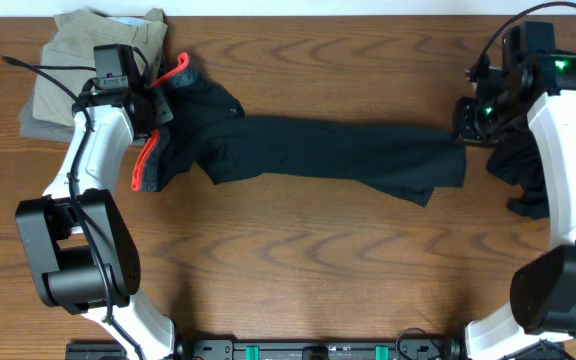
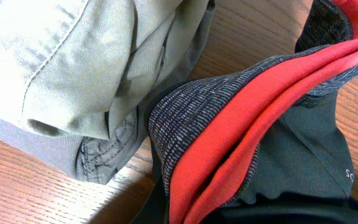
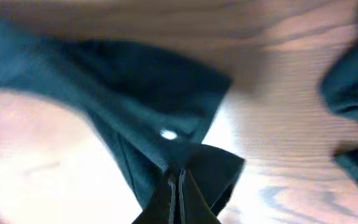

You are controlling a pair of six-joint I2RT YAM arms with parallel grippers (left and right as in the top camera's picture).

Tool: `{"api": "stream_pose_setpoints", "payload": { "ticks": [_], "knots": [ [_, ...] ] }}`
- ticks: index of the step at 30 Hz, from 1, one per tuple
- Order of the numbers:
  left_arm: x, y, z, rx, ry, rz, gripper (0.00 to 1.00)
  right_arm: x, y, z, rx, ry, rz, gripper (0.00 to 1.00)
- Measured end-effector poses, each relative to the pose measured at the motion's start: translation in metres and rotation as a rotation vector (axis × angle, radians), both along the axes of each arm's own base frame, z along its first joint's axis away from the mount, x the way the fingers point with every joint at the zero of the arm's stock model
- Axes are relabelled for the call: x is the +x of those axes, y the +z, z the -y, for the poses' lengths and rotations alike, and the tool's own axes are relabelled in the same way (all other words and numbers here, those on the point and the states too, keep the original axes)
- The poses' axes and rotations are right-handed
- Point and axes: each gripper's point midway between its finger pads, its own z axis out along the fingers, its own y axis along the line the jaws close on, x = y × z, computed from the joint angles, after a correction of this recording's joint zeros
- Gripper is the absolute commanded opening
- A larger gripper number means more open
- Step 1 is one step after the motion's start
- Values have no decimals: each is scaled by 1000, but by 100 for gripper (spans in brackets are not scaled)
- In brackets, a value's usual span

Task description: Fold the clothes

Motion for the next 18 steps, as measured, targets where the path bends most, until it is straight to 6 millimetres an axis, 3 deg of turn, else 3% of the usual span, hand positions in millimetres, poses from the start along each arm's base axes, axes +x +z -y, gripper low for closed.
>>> {"api": "stream_pose_setpoints", "payload": {
  "ticks": [3, 11, 15, 18],
  "knots": [
    [0, 0, 0, 0, 0, 0, 6, -19, 4, -16, 40, 64, -49, 1],
    [0, 0, 0, 0, 0, 0, 6, -65, 3, -86, 72, 284, -170, 2],
    [0, 0, 0, 0, 0, 0, 6, -94, -14, -116, 57, 380, -251, 1],
    [0, 0, 0, 1, 1, 0, 6, -123, -41, -133, 34, 424, -337, 1]
  ]
}}
